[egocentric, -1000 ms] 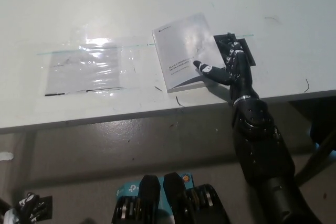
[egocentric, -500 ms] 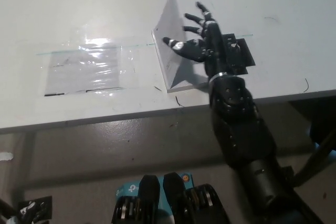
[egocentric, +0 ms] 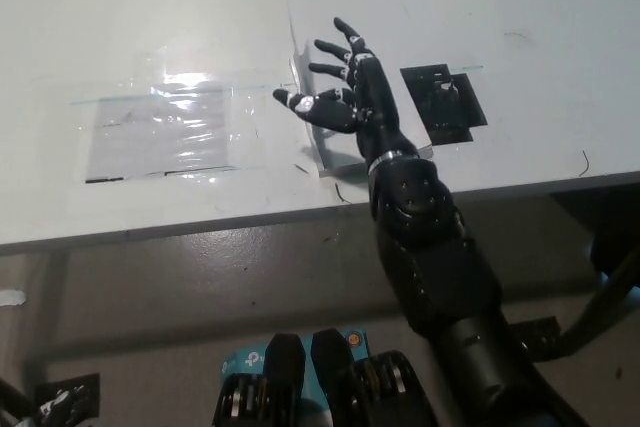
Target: The robot uses its right hand to slide under the cover of the book kept in the middle of the desk and open it
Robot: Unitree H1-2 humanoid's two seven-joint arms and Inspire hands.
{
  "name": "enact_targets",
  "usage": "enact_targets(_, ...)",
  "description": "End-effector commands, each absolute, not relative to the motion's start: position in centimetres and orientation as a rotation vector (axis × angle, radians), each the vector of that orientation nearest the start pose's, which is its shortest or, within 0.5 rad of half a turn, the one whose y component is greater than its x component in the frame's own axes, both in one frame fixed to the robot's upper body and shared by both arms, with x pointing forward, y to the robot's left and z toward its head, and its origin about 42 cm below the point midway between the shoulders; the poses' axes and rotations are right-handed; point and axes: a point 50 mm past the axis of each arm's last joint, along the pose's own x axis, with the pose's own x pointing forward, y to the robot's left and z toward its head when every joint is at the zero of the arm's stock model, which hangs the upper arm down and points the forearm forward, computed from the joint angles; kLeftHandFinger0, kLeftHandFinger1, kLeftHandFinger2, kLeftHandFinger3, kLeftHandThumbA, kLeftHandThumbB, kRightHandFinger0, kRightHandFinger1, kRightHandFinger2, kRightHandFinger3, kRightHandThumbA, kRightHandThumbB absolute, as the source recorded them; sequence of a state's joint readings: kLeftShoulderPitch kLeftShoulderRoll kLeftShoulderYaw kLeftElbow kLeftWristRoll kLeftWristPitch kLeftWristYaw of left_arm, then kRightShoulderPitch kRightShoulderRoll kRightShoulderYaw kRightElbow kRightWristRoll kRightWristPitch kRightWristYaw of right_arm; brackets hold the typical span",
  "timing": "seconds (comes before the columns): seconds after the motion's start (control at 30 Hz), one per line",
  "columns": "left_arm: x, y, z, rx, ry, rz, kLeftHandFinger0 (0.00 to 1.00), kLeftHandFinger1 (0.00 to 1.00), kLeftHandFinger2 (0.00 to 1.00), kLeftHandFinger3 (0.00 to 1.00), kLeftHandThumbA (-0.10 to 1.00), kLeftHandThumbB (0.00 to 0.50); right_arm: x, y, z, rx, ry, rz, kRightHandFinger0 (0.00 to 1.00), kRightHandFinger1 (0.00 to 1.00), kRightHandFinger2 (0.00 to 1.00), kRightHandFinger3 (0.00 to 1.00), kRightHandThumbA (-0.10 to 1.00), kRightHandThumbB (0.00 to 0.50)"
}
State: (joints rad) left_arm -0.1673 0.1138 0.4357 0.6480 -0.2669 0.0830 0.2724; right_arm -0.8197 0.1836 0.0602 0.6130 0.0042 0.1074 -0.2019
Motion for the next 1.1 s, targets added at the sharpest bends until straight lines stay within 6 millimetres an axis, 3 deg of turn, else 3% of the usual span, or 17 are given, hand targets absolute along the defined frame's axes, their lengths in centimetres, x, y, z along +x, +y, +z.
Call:
enact_targets(0.0, 28.7, 36.5, -1.3, -0.239, 0.48, 0.707, 0.6, 0.6, 0.75, 0.68, 0.71, 0.024, 48.5, -2.7, 23.9, 0.042, -0.081, 0.162, 0.43, 0.72, 0.83, 0.99, 0.95, 0.183)
enact_targets(0.2, 29.5, 36.0, -0.7, -0.237, 0.477, 0.683, 0.61, 0.58, 0.73, 0.68, 0.71, 0.019, 48.2, -1.2, 23.3, 0.035, -0.057, 0.165, 0.47, 0.73, 0.82, 0.97, 0.89, 0.15)
enact_targets(0.3, 29.8, 36.1, -0.6, -0.205, 0.481, 0.686, 0.56, 0.55, 0.7, 0.63, 0.7, 0.027, 48.0, 0.0, 22.7, 0.015, -0.047, 0.172, 0.4, 0.69, 0.79, 0.96, 0.88, 0.154)
enact_targets(0.43, 29.9, 36.2, -0.6, -0.176, 0.477, 0.679, 0.5, 0.45, 0.61, 0.61, 0.71, 0.027, 47.6, 1.0, 22.0, 0.033, -0.014, 0.203, 0.5, 0.73, 0.84, 1.0, 0.83, 0.161)
enact_targets(0.5, 29.9, 36.3, -0.6, -0.157, 0.474, 0.673, 0.49, 0.46, 0.6, 0.59, 0.72, 0.04, 47.5, 1.8, 22.0, 0.023, -0.025, 0.221, 0.44, 0.68, 0.83, 0.98, 0.81, 0.172)
enact_targets(0.53, 29.9, 36.3, -0.6, -0.154, 0.475, 0.673, 0.5, 0.47, 0.6, 0.57, 0.73, 0.06, 47.4, 2.2, 22.3, 0.0, -0.032, 0.231, 0.45, 0.68, 0.82, 0.98, 0.83, 0.199)
enact_targets(0.67, 29.9, 36.2, -0.5, -0.171, 0.481, 0.669, 0.57, 0.5, 0.59, 0.57, 0.71, 0.117, 47.6, 3.9, 24.9, -0.149, -0.15, 0.309, 0.44, 0.71, 0.83, 1.0, 0.85, 0.149)
enact_targets(0.77, 30.2, 36.2, -0.3, -0.174, 0.463, 0.658, 0.6, 0.55, 0.63, 0.65, 0.72, 0.118, 48.2, 4.8, 27.5, -0.238, -0.247, 0.346, 0.43, 0.68, 0.82, 0.99, 0.88, 0.189)
enact_targets(0.83, 30.3, 36.4, -0.1, -0.176, 0.471, 0.668, 0.57, 0.53, 0.63, 0.64, 0.69, 0.118, 48.3, 5.0, 28.1, -0.278, -0.268, 0.361, 0.44, 0.67, 0.82, 1.0, 0.93, 0.22)
enact_targets(0.93, 30.5, 36.4, -0.1, -0.165, 0.474, 0.674, 0.53, 0.48, 0.61, 0.59, 0.66, 0.101, 48.6, 5.0, 28.6, -0.329, -0.302, 0.361, 0.44, 0.62, 0.8, 1.0, 0.95, 0.203)
enact_targets(1.0, 30.6, 36.2, 0.1, -0.163, 0.484, 0.675, 0.54, 0.49, 0.61, 0.57, 0.66, 0.092, 48.9, 4.9, 28.8, -0.341, -0.297, 0.359, 0.35, 0.52, 0.76, 1.0, 0.94, 0.201)
enact_targets(1.07, 30.5, 36.3, 0.0, -0.172, 0.49, 0.678, 0.55, 0.5, 0.62, 0.59, 0.65, 0.082, 48.9, 4.7, 28.8, -0.329, -0.285, 0.35, 0.36, 0.53, 0.78, 1.0, 0.91, 0.176)
